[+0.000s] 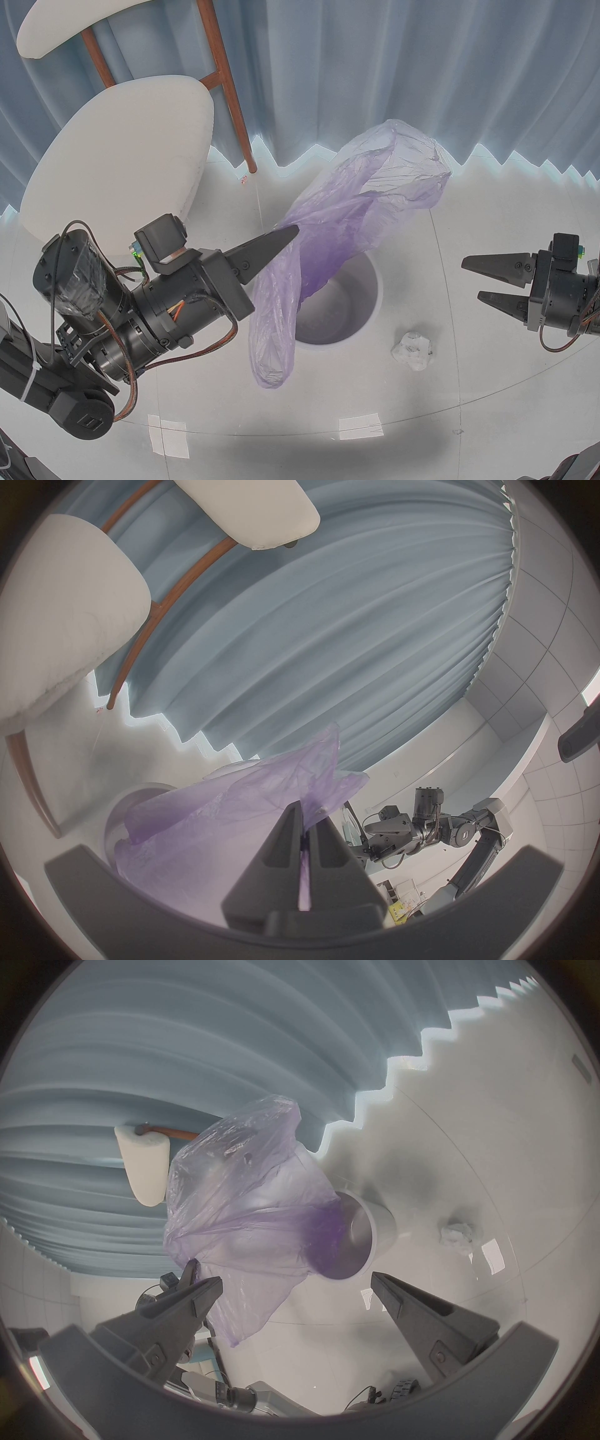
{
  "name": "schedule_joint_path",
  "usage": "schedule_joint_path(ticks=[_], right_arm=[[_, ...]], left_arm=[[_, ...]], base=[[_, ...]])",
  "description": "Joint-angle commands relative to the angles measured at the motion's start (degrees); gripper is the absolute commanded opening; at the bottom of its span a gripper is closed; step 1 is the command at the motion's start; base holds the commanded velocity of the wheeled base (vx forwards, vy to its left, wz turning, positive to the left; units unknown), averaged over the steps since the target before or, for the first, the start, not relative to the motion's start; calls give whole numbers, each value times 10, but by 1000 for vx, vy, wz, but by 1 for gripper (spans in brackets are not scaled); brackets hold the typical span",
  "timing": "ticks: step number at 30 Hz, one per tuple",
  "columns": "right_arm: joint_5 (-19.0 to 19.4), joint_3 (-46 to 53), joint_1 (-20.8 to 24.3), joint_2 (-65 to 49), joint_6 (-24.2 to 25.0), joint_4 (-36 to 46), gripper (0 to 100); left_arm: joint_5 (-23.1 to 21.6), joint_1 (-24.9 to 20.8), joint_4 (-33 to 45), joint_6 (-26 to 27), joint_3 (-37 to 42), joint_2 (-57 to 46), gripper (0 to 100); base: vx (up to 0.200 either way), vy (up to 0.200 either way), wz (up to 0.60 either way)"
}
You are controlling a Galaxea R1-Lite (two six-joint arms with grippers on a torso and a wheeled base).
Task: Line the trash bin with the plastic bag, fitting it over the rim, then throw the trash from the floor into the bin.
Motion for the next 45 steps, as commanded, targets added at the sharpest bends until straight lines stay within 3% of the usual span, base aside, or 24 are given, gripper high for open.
schedule_joint_path(ticks=[1, 8, 16, 30, 36, 45], right_arm=[[0, -6, 0, 17, 16, -1, 100], [0, -11, -15, 45, 19, -3, 100], [0, 5, -16, 87, 31, -60, 100], [0, 5, -16, 111, 40, -67, 100], [-21, 6, -16, 124, 42, -93, 100], [-23, 6, -16, 141, 44, -113, 100]], left_arm=[[0, 0, 0, 0, 0, 1, 0], [1, 0, 1, -1, 0, 3, 0], [1, 1, 3, 0, 0, 3, 0], [1, -1, 3, 0, 2, 3, 0], [1, -1, 3, 0, 3, 3, 0], [1, -2, 3, 0, 4, 1, 0]], base=[[0, 0, 0], [0, 0, 0], [0, 0, 0], [0, 0, 0], [0, 0, 0], [0, 0, 0]])
